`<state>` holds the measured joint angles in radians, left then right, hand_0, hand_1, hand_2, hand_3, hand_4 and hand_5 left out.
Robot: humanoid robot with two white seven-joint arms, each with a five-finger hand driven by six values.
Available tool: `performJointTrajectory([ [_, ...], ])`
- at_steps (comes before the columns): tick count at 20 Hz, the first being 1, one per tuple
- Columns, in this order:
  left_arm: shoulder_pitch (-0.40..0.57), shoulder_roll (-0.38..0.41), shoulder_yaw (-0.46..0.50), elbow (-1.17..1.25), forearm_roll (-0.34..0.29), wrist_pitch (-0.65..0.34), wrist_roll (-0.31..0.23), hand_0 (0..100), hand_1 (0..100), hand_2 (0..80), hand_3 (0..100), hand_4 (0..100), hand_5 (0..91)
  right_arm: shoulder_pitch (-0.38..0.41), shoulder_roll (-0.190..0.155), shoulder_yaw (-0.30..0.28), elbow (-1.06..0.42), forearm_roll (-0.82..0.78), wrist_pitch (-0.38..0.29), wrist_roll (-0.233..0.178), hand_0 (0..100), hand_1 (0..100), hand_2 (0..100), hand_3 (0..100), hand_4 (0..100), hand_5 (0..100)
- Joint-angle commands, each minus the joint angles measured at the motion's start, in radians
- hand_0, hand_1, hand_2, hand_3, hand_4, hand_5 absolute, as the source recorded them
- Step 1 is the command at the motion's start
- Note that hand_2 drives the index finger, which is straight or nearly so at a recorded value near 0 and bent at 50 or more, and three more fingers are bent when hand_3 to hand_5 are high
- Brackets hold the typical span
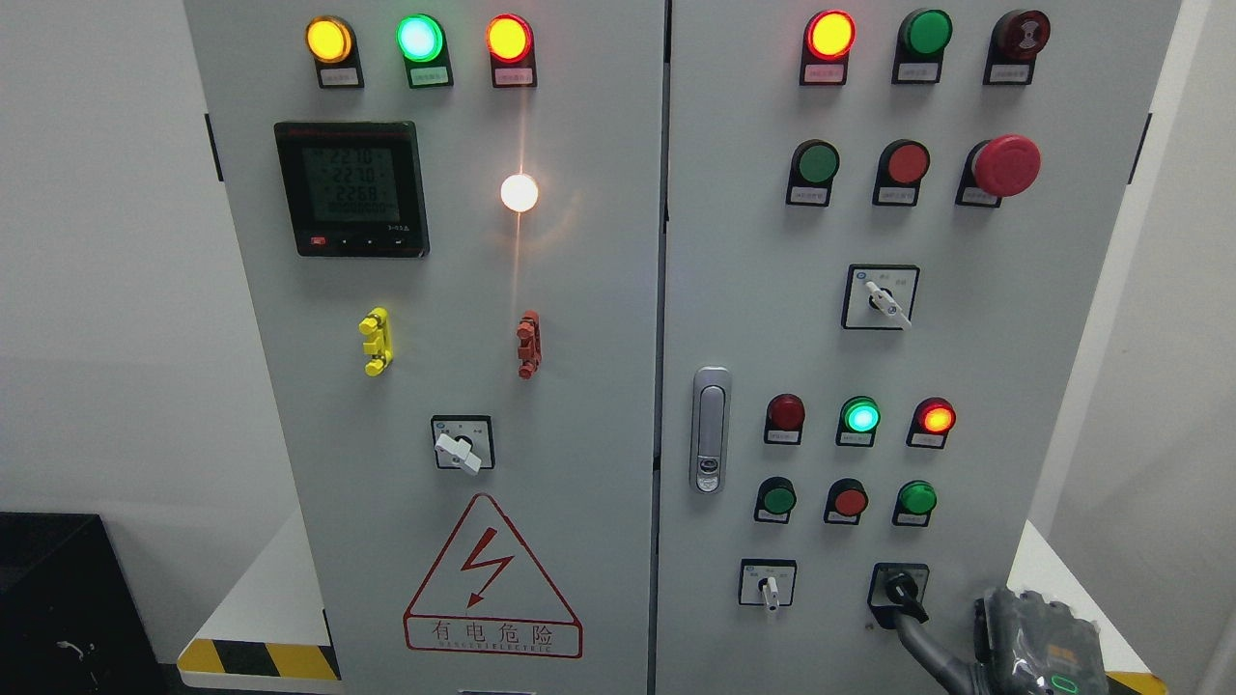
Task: Flip black knob to close circuit
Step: 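Grip the black knob with the right hand and twist it, then release the knob and lower the right hand away from the cabinet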
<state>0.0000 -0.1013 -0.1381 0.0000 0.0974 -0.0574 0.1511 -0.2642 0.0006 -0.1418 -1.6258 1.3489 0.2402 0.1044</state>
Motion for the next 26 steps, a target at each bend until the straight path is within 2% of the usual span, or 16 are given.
performJointTrajectory([
  [1, 0.023, 0.0, 0.0, -0.031, -0.001, 0.001, -0.001, 12, 56, 0.0, 0, 0, 0.0, -0.001, 0.009, -0.01, -0.009, -0.005, 0.001, -0.005, 0, 0, 93, 100, 95, 98],
  [16, 0.023, 0.0, 0.0, -0.031, 0.001, 0.001, -0.001, 12, 56, 0.0, 0, 0, 0.0, 0.013, 0.007, 0.01, -0.023, -0.007, -0.013, -0.009, 0, 0, 93, 100, 95, 97],
  [26, 0.023, 0.0, 0.0, -0.031, 0.001, 0.001, -0.001, 12, 56, 0.0, 0, 0, 0.0, 0.023, 0.006, 0.061, -0.014, -0.007, -0.021, -0.017, 0, 0, 93, 100, 95, 97],
])
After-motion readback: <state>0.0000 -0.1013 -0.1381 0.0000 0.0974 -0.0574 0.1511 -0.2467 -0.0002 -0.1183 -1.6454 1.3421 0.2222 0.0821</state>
